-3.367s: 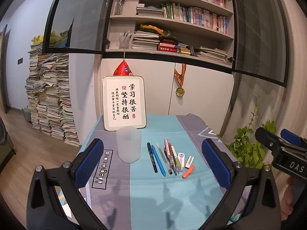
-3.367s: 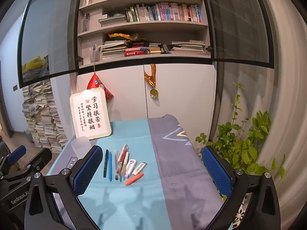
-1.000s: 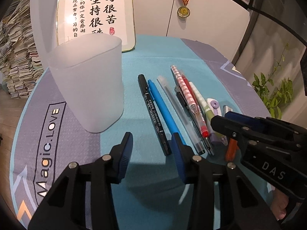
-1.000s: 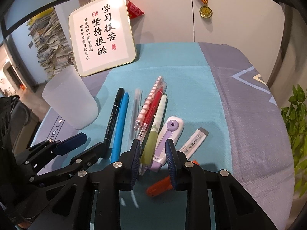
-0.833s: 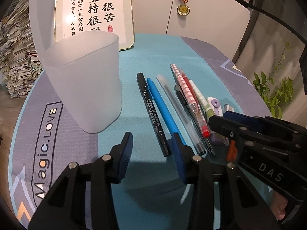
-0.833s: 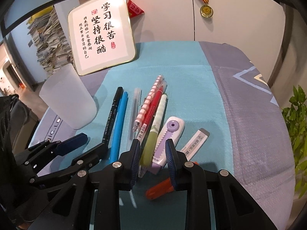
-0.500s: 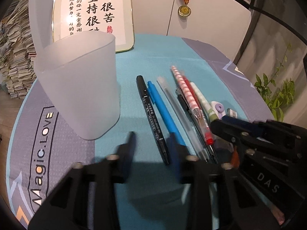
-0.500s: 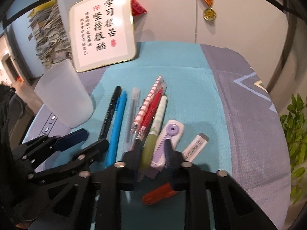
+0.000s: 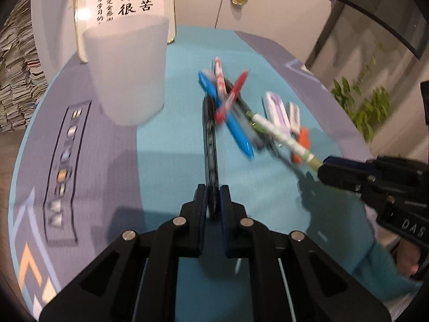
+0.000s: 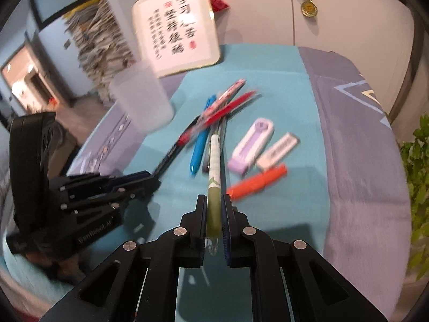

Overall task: Organize stationery
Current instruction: 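Lift the black marker with the left tool while the right tool lifts the green pen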

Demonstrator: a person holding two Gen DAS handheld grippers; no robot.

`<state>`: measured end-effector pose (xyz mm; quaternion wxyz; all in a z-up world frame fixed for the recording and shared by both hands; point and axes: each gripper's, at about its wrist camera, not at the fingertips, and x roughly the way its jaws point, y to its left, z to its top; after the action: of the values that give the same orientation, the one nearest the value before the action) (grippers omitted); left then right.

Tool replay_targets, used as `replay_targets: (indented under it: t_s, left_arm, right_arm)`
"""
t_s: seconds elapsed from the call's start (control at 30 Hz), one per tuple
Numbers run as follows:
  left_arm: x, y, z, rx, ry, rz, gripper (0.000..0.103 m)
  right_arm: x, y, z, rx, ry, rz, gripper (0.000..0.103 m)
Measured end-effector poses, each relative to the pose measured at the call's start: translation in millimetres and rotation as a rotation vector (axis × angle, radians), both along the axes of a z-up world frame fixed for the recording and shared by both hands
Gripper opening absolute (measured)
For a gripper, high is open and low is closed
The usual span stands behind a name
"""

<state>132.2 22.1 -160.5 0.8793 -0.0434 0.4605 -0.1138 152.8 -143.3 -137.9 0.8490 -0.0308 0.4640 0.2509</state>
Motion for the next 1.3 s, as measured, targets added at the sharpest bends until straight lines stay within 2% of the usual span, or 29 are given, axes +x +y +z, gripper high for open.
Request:
replay_targets:
  t_s: [0.23, 0.4, 0.43, 0.47, 0.53, 0.6, 0.7, 0.73, 0.77, 0.8, 0.97, 1.03, 1.2, 1.23, 1.3]
  left_arm:
    - [-43, -6, 3, 0.023, -0.009, -0.048, 0.007]
    - [-40, -7, 14, 0.028, -0.077, -0.032, 0.008]
    - [-37, -7, 16, 0.031, -0.085, -0.026, 0.014]
    - [-30, -8, 18, 0.038, -0.097, -0.015, 0.021]
    - [-20, -11, 21, 0.051, -0.117, -0.013, 0.029]
    - [-5, -20, 18, 0.084, -0.121, -0.016, 0.028]
    - [14, -22, 7, 0.087, -0.079, -0.015, 0.027]
    - [19, -22, 3, 0.083, -0.061, -0.014, 0.021]
    - [24, -22, -3, 0.082, -0.037, -0.013, 0.009]
    - [23, -20, -4, 0.081, -0.052, -0.009, 0.009]
    - [-5, -11, 1, 0.035, -0.015, -0.045, 0.007]
    - [-26, -6, 1, 0.029, 0.0, -0.054, 0.007]
    - [-57, -5, 4, 0.081, -0.027, -0.089, 0.007]
    - [-60, -5, 8, 0.088, -0.048, -0.088, 0.009]
    - [-60, -6, 16, 0.094, -0.089, -0.084, 0.024]
  right_arm:
    - [-30, -4, -9, -0.049, 0.04, 0.027, 0.011]
    - [-34, -10, -4, -0.025, 0.019, 0.01, 0.013]
    - [-33, -10, -1, -0.026, 0.004, 0.005, 0.02]
    - [-32, -10, 1, -0.026, -0.009, -0.001, 0.034]
    - [-29, -8, 7, -0.019, -0.037, -0.016, 0.049]
    - [-22, -1, 11, -0.019, -0.054, -0.013, 0.05]
    - [-15, 11, 8, -0.05, -0.054, -0.009, 0.05]
    - [-10, 15, 4, -0.06, -0.041, -0.006, 0.05]
    - [-9, 17, 0, -0.063, -0.03, -0.007, 0.05]
    - [-8, 18, -2, -0.063, -0.021, -0.008, 0.05]
    - [-2, 23, -9, -0.063, 0.002, -0.006, 0.044]
    - [0, 24, -10, -0.065, 0.0, -0.009, 0.044]
    - [16, 30, -20, -0.07, 0.028, -0.023, 0.044]
    - [20, 32, -21, -0.071, 0.035, -0.022, 0.044]
    - [24, 36, -25, -0.083, 0.041, -0.015, 0.044]
